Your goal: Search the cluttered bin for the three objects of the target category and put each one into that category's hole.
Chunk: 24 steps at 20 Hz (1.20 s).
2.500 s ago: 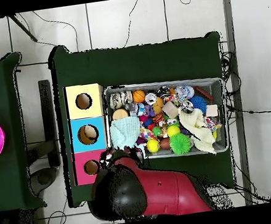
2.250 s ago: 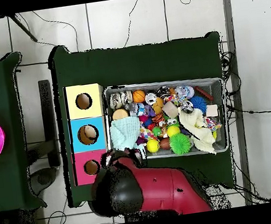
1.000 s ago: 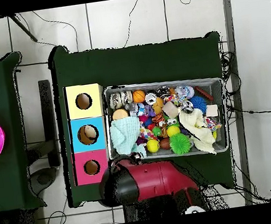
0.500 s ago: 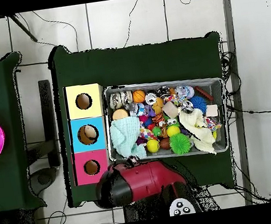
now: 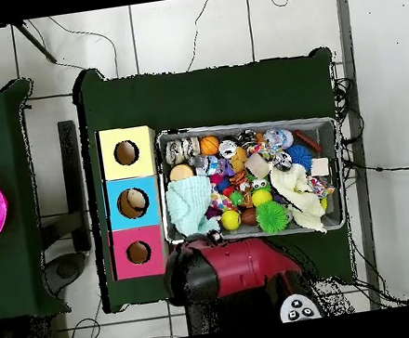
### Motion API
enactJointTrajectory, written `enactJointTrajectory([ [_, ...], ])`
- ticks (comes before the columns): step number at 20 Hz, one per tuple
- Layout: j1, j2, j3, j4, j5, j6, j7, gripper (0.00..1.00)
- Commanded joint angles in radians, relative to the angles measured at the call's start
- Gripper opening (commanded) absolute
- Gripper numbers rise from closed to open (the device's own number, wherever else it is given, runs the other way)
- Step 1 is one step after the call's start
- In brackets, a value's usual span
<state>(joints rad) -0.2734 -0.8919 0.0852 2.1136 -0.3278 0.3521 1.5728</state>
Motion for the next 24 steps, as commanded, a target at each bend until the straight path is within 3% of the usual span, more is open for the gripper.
enactJointTrajectory([
  [1, -0.031, 0.051, 0.035, -0.164, -0.028, 0.050, 0.039, 1.00],
  [8, -0.051, 0.124, 0.009, -0.289, 0.010, 0.088, 0.075, 1.00],
  [12, -0.088, 0.203, 0.022, -0.293, -0.003, -0.006, 0.084, 1.00],
  [16, -0.060, 0.249, -0.009, -0.266, -0.026, -0.111, 0.140, 1.00],
  [19, 0.002, 0.243, -0.055, -0.235, -0.024, -0.158, 0.193, 1.00],
  [24, 0.175, 0.446, -0.197, -0.292, 0.042, -0.391, 0.308, 1.00],
])
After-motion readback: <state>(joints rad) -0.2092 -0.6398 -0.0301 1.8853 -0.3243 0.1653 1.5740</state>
